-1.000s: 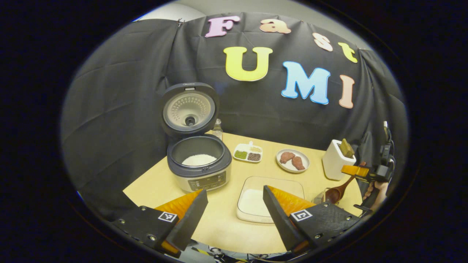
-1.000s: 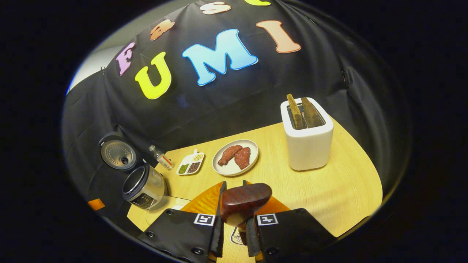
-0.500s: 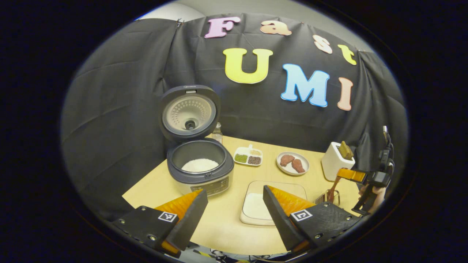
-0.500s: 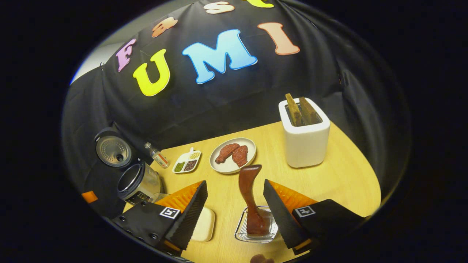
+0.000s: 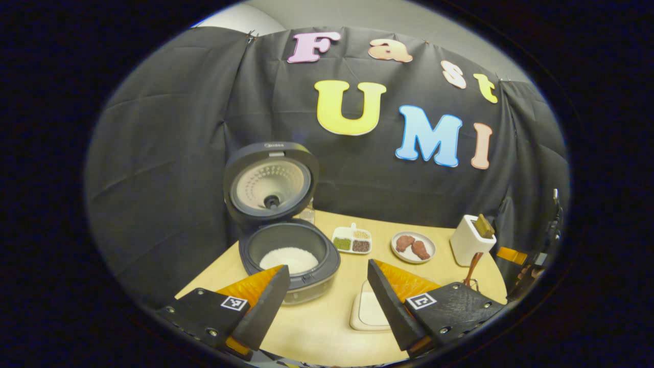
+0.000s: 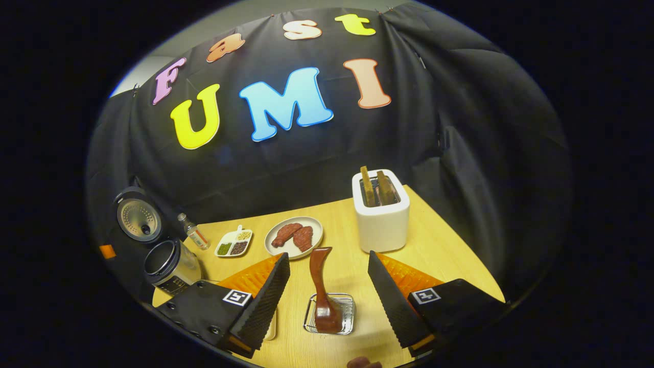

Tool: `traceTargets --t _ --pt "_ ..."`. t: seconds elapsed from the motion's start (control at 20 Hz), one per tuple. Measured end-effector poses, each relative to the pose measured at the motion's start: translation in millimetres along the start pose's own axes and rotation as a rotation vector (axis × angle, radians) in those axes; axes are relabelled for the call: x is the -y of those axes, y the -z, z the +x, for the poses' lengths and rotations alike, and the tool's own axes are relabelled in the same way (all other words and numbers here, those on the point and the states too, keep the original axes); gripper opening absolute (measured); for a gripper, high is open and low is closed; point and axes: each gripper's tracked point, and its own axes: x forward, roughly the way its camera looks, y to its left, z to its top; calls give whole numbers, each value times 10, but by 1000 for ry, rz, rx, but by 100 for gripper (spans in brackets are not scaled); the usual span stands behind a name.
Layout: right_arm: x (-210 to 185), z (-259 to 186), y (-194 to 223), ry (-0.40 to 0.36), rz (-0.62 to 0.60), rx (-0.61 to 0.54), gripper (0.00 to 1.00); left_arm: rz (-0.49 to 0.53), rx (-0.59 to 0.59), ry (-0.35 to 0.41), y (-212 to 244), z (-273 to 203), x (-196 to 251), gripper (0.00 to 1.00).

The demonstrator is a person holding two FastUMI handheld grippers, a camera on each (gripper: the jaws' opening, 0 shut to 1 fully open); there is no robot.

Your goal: Close the left gripper, press the button to open the rice cooker; take a wooden spoon from the chopstick holder with the right hand, scoop a spoonful of rice and pour it into the rice cooker, then put the wooden spoon back into the chopstick holder.

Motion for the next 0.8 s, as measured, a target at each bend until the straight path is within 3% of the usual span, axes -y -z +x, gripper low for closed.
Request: traceTargets --t 0.55,0.8 --pt "-23 -451 -43 180 -63 76 98 83 177 -3 -1739 593 -1053 96" --pt "-233 -644 2 215 -85 101 98 19 161 6 -2172 1267 -1375 97"
